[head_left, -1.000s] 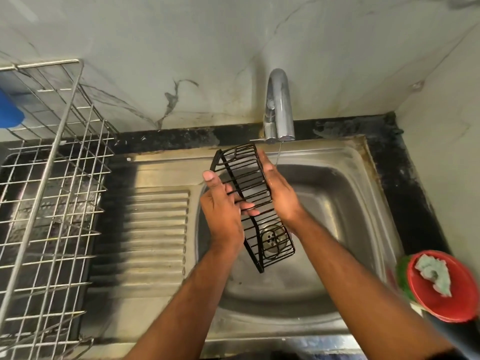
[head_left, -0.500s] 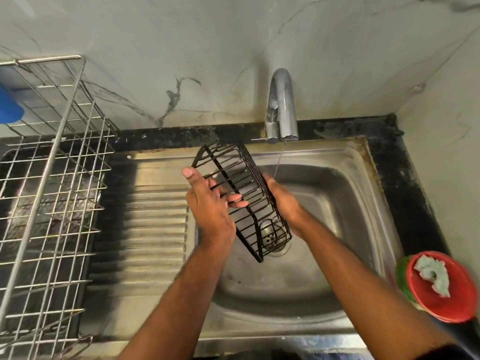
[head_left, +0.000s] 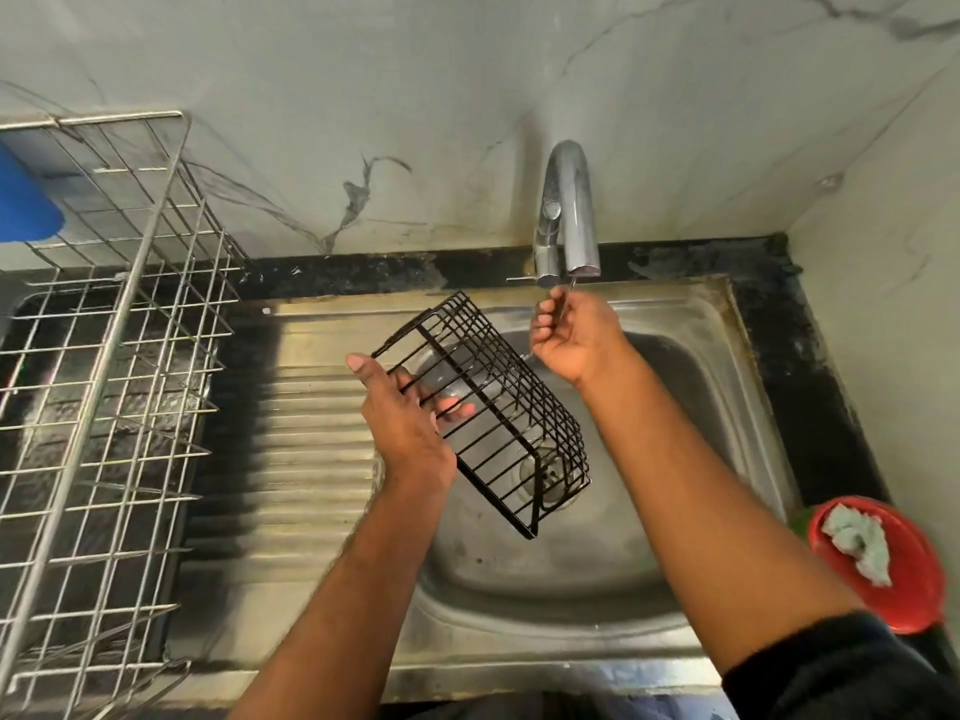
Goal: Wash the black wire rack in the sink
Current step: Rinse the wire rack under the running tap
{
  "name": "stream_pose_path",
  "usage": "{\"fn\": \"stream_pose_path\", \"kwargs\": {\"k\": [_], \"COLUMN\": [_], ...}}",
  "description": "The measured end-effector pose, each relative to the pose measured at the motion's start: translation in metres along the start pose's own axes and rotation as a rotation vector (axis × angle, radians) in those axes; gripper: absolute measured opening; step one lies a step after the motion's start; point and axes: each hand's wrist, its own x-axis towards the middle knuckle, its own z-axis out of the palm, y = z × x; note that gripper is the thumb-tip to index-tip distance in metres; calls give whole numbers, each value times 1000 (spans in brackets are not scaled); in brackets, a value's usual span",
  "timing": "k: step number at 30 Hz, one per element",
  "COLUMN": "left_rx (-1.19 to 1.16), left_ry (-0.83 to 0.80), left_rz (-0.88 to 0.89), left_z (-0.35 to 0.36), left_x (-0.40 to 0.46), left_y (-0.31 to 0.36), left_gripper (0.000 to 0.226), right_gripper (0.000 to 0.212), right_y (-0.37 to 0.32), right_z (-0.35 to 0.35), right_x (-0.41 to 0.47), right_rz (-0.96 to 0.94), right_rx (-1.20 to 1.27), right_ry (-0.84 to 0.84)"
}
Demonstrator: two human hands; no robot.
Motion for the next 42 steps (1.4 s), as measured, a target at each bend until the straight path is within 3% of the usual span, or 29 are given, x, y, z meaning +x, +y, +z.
{"fn": "stream_pose_path", "kwargs": {"k": [4,8,10,12,15,18,21,23,26,31,35,37,39,42], "left_rx": [-23,40,84,132,211,262,258,275,216,58,-11,1,29,27], "left_ry": [-13,-94,-128,-163,-238,-350,-410,-411,-284,-88,-79,-94,-69,-66], "left_rz": [-133,-168,-174,-182,-169,-134,-119,-78,-54,-16,21,6,-6,-10], "left_z": [1,10,17,19,22,26,26,32,42,24,9,9,12,13], "left_x": [9,8,7,9,10,5,2,-4,-12,-11,0,-2,-10,-9], "left_y": [-9,-14,-13,-18,-22,-22,-20,-19,-18,-16,0,0,-5,-13], "left_gripper": [58,58,57,63,86,79,71,70,67,64,56,74,93,71], "right_gripper": [29,29,32,30,32,48,52,51,53,61,65,67,64,56], "right_y": [-8,-3,-2,-3,7,34,40,32,23,28,40,45,42,34], "right_z": [2,-9,-17,-25,-26,-21,-25,-23,-7,-30,-73,-63,-36,2], "right_x": [-30,-55,-59,-55,-55,-62,-60,-59,-62,-68,-53,-52,-59,-72], "right_rz": [-42,-306,-360,-503,-742,-941,-1174,-1076,-656,-399,-43,-30,-142,-428], "right_rx": [-29,-632,-641,-665,-986,-1517,-1744,-1604,-1242,-1282,-1241,-1200,-1162,-1168], "right_ry": [-205,-294,-362,-273,-164,-221,-49,-48,-94,-375,-211,-176,-167,-264]}}
